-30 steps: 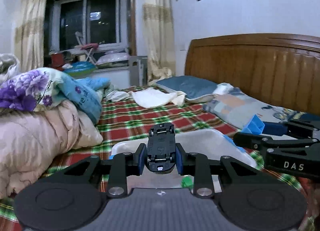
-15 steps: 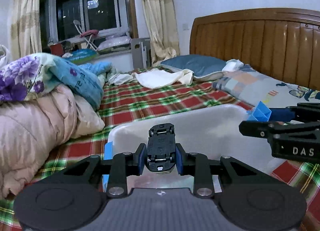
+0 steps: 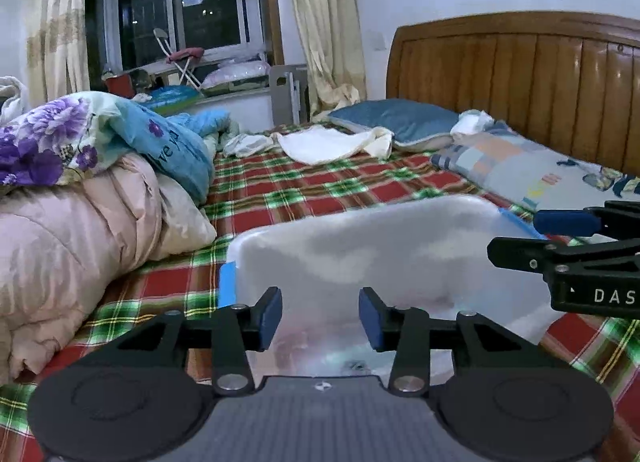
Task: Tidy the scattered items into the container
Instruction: 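Carry the car and blue brick over the bin and open both tools, then grasp the red brick with the left tool while the right tool grasps the yellow brick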
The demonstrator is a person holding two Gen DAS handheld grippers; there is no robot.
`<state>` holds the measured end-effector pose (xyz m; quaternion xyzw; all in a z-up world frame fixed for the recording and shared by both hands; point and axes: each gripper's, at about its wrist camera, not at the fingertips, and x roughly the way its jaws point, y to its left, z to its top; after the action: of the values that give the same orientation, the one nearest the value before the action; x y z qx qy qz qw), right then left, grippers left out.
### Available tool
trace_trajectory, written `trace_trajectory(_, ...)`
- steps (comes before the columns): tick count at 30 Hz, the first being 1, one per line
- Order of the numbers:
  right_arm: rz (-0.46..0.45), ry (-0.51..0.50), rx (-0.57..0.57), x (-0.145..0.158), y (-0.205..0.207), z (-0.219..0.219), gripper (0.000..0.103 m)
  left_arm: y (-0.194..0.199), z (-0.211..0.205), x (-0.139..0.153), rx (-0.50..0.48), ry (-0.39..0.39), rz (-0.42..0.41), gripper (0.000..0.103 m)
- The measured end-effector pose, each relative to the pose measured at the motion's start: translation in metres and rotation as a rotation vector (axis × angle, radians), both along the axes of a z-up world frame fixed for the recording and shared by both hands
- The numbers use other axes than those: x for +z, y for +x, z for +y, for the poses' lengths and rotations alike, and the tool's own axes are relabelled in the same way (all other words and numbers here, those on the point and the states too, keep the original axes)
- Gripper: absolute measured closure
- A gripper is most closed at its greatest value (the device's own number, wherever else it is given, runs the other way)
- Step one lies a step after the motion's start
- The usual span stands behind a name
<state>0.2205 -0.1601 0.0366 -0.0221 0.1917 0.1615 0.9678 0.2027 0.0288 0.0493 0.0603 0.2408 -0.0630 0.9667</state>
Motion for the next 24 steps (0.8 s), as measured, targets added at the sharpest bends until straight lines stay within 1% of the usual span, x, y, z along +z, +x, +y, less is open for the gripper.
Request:
trace_trajectory(3,-0.017,0.007,-0.003,0.007,-0.011,-0.003,0.036,-0.014,0.003,0.008,-0.005,-0.003,-0.016,0.055)
trace_trajectory(5,-0.030,0.010,-0.002,0.012,-0.020,-0.004,0.036,-0.027,0.005,0.012,-0.012,-0.016,-0.025,0.050)
trace_trajectory(7,-0.043,0.011,0.002,0.017,-0.031,-0.006,0.036,-0.042,0.007,0.016,-0.018,-0.025,-0.033,0.048)
trace_trajectory(12,-0.059,0.022,0.018,0.028,-0.061,-0.009,0.035,-0.078,0.006,0.015,-0.044,-0.044,-0.028,0.045)
trace_trajectory(13,-0.063,0.020,0.019,0.029,-0.067,-0.009,0.034,-0.086,0.004,0.013,-0.050,-0.046,-0.026,0.043)
trace_trajectory(15,-0.072,0.015,0.021,0.029,-0.081,-0.012,0.026,-0.102,0.002,0.007,-0.055,-0.046,-0.028,0.042)
trace_trajectory(18,-0.083,0.003,0.028,0.026,-0.101,-0.018,0.026,-0.123,0.002,-0.006,-0.039,-0.062,-0.028,0.042)
trace_trajectory(21,-0.077,-0.021,0.035,0.020,-0.115,-0.022,0.026,-0.133,0.003,-0.022,-0.037,-0.081,0.013,0.042)
trace_trajectory(24,-0.062,-0.054,0.036,0.007,-0.122,-0.024,0.026,-0.138,0.001,-0.040,-0.040,-0.110,0.075,0.042)
